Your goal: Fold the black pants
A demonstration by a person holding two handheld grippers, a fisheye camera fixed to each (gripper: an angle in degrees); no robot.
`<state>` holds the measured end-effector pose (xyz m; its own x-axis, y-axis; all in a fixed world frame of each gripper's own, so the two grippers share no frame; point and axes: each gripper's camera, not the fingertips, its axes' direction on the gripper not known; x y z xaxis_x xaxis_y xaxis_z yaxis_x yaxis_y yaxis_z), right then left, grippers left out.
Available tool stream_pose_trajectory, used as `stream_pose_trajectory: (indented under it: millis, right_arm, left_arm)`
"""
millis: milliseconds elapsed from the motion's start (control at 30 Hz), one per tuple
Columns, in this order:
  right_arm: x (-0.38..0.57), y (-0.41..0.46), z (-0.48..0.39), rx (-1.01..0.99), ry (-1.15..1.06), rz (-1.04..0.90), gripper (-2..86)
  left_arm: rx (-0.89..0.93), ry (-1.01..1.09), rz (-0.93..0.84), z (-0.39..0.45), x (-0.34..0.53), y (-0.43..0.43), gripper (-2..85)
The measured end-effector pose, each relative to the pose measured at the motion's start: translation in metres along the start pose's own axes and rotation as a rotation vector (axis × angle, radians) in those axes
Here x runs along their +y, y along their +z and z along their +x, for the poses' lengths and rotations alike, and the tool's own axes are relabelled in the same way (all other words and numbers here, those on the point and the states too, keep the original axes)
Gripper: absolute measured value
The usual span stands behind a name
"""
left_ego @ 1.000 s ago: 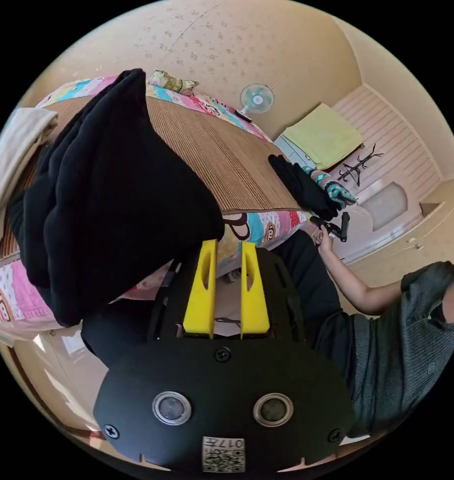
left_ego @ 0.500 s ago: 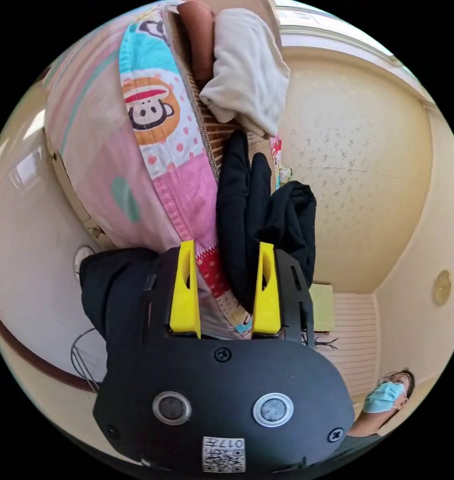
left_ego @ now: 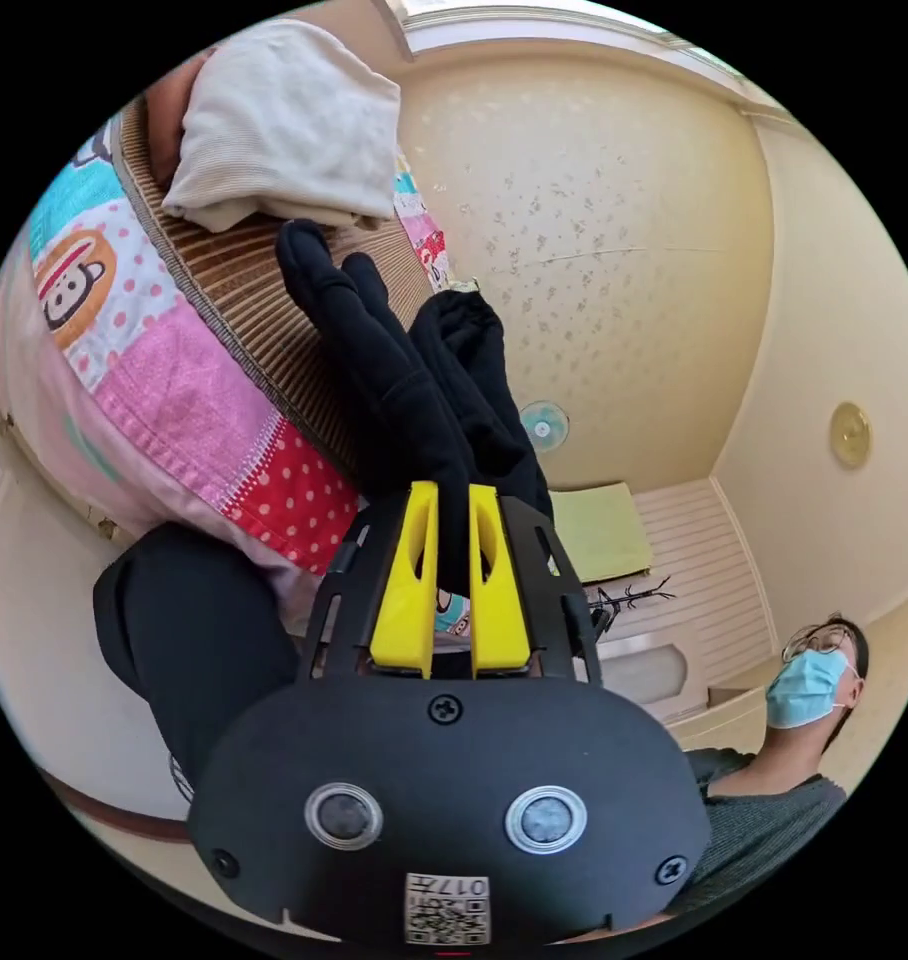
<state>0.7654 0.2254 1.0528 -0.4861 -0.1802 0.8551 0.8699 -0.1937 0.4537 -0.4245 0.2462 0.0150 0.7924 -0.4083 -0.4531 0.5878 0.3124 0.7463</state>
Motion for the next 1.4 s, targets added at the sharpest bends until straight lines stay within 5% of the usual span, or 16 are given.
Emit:
stream_pose_trajectory:
  millis: [367, 533, 733, 800, 900, 1200, 1400]
  right_arm:
    - [-0.106, -0.025, -0.172, -0.768, -0.434, -0.114, 10.8]
    - [-0.129, 0.013, -0.194, -0.871, -0.449, -0.418, 14.3]
    - [-0.132, -0.029, -0.173, -1.008, -0.454, -0.31, 13.9]
    - [-0.134, -0.038, -0.169, -0.997, -0.464, -0.303, 13.8]
    - [-0.137, -0.041, -0.163, -0.998, -0.476, -0.332, 13.8]
    - [-0.118, 0.0, -0.087, -1.121, -0.25, -0.479, 18.5]
    - [-0.063, 0.051, -0.051, -1.532, -0.224, -0.626, 25.8]
  left_arm:
    - [0.665, 0.703, -0.087, 0.072, 0.074, -0.036, 4.8]
    - [1.114, 0.876, 0.013, 0.069, 0.103, -0.083, 4.8]
    - [1.404, 1.351, -0.065, 0.122, 0.154, -0.171, 4.6]
    - [1.651, 1.504, -0.034, 0.134, 0.163, -0.202, 4.6]
    - [1.955, 1.55, 0.015, 0.143, 0.159, -0.215, 4.7]
    - [2.351, 1.464, -0.248, 0.209, 0.175, -0.163, 4.8]
    - [2.653, 1.253, -0.244, 0.219, 0.193, -0.1, 5.1]
